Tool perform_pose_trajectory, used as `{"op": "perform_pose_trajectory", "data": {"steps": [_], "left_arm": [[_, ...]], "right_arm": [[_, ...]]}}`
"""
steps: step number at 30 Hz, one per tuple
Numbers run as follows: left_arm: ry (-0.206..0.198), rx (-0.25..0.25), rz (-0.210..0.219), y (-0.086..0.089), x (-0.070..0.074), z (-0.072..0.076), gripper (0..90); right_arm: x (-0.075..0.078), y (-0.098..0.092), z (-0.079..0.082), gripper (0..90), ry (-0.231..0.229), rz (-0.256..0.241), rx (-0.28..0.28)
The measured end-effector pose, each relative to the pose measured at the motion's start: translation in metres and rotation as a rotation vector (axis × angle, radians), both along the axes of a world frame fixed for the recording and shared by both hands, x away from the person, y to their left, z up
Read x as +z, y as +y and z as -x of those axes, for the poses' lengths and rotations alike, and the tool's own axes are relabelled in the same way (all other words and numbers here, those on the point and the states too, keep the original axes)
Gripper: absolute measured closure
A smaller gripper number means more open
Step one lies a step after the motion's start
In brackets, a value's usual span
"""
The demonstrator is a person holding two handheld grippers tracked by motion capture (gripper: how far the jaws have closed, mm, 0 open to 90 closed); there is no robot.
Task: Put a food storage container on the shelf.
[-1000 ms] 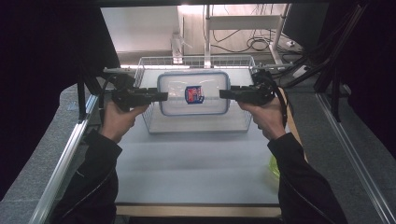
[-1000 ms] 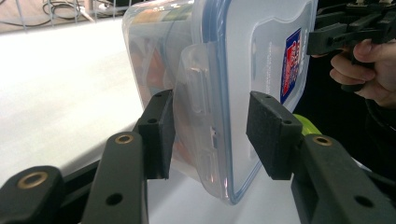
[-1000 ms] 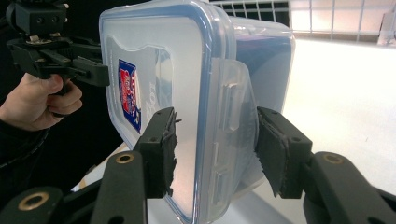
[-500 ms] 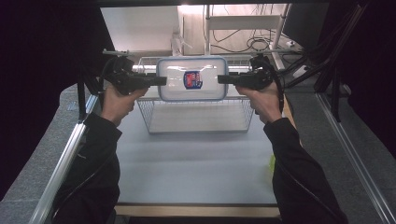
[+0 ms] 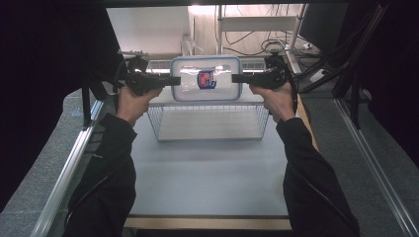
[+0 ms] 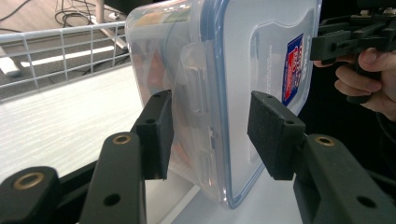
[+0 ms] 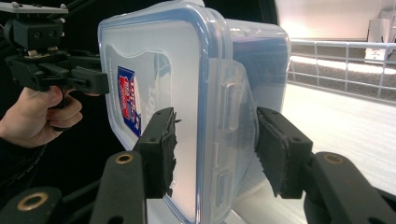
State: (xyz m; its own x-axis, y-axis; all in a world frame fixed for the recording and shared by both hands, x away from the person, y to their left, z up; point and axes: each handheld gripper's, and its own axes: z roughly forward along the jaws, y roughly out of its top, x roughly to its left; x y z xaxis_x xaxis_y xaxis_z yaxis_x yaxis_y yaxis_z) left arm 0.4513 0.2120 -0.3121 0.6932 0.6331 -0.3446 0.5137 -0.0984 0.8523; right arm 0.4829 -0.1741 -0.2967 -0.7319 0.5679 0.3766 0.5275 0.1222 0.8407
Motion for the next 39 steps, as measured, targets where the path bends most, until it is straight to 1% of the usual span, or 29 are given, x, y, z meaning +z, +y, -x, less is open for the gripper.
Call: {"op": "perform_pose_trajectory", "data": {"steps": [2,4,7,9,11,12,16,17,18,20,22,24,26,28,32,37,39], "left_arm": [[0.002,0.005,-0.003,-0.001,-0.001,0.000,51.0],[-0.007,0.007,-0.004,-0.002,-0.002,0.000,51.0],[-0.006,0.016,-0.004,-0.003,-0.002,0.001,50.8],[-0.012,0.021,-0.002,-0.004,-0.003,0.002,50.4],[-0.033,0.032,-0.002,-0.006,-0.004,0.004,49.8],[-0.049,0.033,0.001,-0.006,-0.006,0.005,49.5],[-0.092,0.052,0.007,-0.008,-0.010,0.009,48.6],[-0.103,0.063,-0.002,-0.009,-0.010,0.010,47.8],[-0.118,0.074,-0.021,-0.011,-0.010,0.011,45.4],[-0.143,0.082,-0.066,-0.015,-0.010,0.012,43.2],[-0.157,0.090,-0.094,-0.019,-0.010,0.013,39.5],[-0.158,0.093,-0.096,-0.021,-0.010,0.012,38.2],[-0.155,0.092,-0.094,-0.021,-0.010,0.012,38.1],[-0.162,0.092,-0.100,-0.021,-0.010,0.012,37.7],[-0.190,0.096,-0.139,-0.026,-0.011,0.012,33.3],[-0.193,0.094,-0.143,-0.027,-0.014,0.011,30.8],[-0.203,0.093,-0.166,-0.028,-0.015,0.012,29.6]], "right_arm": [[-0.003,0.000,-0.002,49.1,0.006,-0.003,-0.004],[-0.006,-0.001,-0.003,49.0,0.012,-0.010,-0.005],[-0.008,-0.002,-0.004,48.9,0.008,-0.020,-0.006],[-0.008,-0.002,-0.004,48.7,0.008,-0.021,-0.006],[-0.008,-0.002,-0.004,48.4,0.005,-0.015,-0.005],[-0.008,-0.003,-0.004,48.2,-0.001,-0.012,-0.005],[-0.010,-0.004,-0.003,47.4,-0.012,-0.024,-0.011],[-0.010,-0.003,-0.003,46.9,-0.014,-0.024,-0.016],[-0.010,-0.003,-0.003,46.5,-0.016,-0.015,-0.019],[-0.009,-0.001,-0.002,44.8,-0.032,0.017,-0.023],[-0.009,0.002,-0.002,43.1,-0.044,0.034,-0.026],[-0.009,0.005,-0.001,41.9,-0.053,0.048,-0.034],[-0.008,0.005,-0.001,41.8,-0.054,0.051,-0.037],[-0.008,0.005,-0.001,41.8,-0.056,0.052,-0.037],[-0.009,0.007,0.000,39.8,-0.075,0.065,-0.042],[-0.011,0.010,0.002,37.6,-0.091,0.087,-0.045],[-0.011,0.010,0.002,37.6,-0.091,0.089,-0.044]]}}
